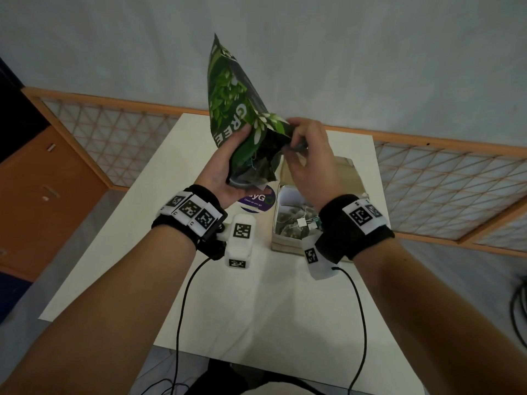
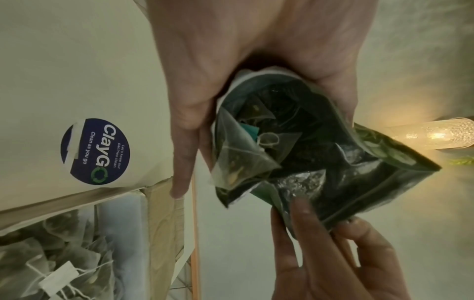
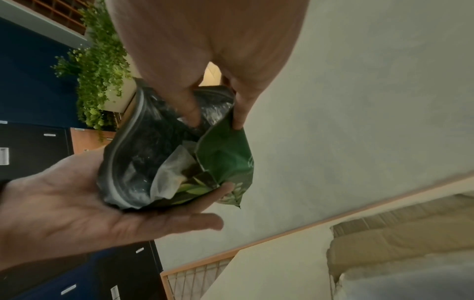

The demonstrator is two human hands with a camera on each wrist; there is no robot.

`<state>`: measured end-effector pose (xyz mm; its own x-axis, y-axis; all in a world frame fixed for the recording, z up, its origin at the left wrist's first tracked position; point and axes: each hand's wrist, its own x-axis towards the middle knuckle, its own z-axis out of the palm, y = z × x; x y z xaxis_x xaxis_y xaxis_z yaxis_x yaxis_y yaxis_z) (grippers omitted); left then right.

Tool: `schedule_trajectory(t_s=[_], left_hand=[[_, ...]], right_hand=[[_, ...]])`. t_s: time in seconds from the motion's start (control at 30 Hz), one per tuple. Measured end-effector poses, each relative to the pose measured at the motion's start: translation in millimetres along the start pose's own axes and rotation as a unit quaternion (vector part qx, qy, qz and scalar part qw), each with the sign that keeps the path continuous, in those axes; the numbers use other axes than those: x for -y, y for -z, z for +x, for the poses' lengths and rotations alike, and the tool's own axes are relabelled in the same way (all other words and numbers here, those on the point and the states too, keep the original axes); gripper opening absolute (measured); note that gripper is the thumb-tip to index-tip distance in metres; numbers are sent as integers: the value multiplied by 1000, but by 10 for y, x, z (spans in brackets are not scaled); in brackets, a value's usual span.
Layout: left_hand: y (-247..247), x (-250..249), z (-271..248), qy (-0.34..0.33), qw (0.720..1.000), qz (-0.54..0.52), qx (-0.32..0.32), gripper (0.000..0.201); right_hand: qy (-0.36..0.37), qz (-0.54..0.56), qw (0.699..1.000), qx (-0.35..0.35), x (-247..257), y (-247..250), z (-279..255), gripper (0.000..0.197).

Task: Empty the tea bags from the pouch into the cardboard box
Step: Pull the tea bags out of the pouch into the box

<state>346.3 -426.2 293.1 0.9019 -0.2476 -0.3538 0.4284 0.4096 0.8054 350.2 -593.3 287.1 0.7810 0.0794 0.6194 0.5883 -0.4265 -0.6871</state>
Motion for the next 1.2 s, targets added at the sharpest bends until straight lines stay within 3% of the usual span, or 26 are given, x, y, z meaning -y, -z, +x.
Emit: schedule_trajectory(t_s=[0.27,0.43,0.53,0.77,0.93,1.03,1.1,1.2], left_hand=[[116,35,44,-2,977,-185,103,88],[22,3,56,-21,984,-154,86,75],[40,2,72,-27,985,-157,67,70],[110,-41,98,-45,984,-157,65,68],[124,-70,81,-51,985,-156,52,65],[116,-37,87,-43,987,-147,41,64],[93,-10,96,-39,988,-141,39,62],[66,24,115,-35,991,-125,33,62]], right_hand=[[2,25,998,-56,56,34,92,29],[-24,24,999,-22,22,47,87,35],[-16,-4,1000,-1,95,54,78,24],[31,-199,979,-30,309,85,-48,34],[99,-198,969,113,331,-37,-41,46],[10,-202,951,235,359,-83,130,67],[-37,-236,919,313,351,-151,260,74],[-62,-253,886,383,349,-229,336,59]])
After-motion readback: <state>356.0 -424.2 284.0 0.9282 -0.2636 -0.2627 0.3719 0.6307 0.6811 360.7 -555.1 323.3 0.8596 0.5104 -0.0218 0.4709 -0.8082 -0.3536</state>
